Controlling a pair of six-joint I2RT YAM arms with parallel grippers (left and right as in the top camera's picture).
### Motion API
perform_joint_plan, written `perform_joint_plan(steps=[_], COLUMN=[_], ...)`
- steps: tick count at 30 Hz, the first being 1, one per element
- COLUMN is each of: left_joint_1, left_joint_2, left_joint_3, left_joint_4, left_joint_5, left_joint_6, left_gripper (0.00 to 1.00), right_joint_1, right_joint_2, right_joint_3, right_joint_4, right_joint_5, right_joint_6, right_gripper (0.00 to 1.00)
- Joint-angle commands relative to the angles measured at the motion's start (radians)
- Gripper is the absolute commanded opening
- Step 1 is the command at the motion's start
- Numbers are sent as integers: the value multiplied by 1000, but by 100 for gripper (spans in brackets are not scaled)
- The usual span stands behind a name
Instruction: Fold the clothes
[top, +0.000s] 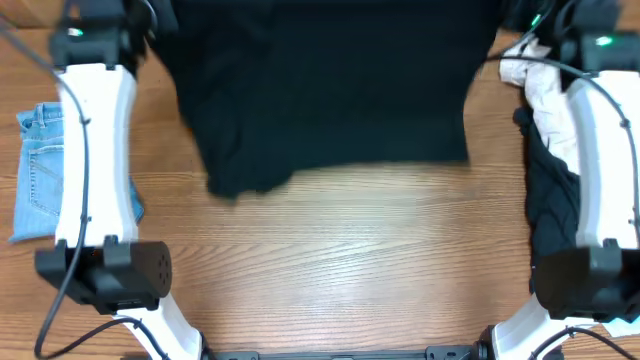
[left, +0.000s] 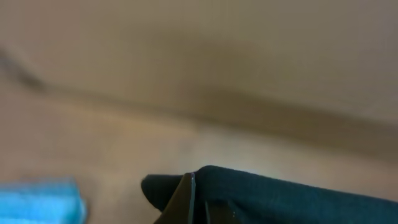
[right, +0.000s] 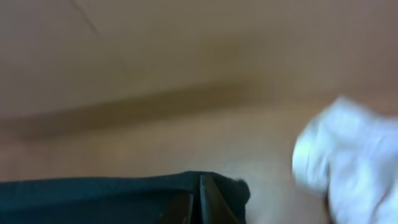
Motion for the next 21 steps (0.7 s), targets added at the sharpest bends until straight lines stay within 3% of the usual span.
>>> perform_joint_plan(steps=[1, 6, 12, 16, 21], left_joint_1=[69, 72, 68, 47, 17], left_joint_2=[-80, -80, -14, 98, 239], left_joint_3=[277, 434, 374, 271, 84], left_joint_4=[-32, -247, -637, -785, -805], left_joint_5=[-48, 21, 179, 201, 227], left_joint_6=[55, 72, 72, 78, 135], left_gripper=[4, 4, 4, 4, 4], right_joint_1=[-23, -23, -23, -23, -23], right_joint_2=[-92, -92, -6, 48, 77], right_joint_3=[255, 350, 262, 92, -171], right_joint_4=[-85, -285, -560, -591, -513], right_joint_5=[127, 150, 172, 172, 171], right_joint_6=[15, -5, -5, -5, -5], right_gripper=[4, 4, 4, 4, 4])
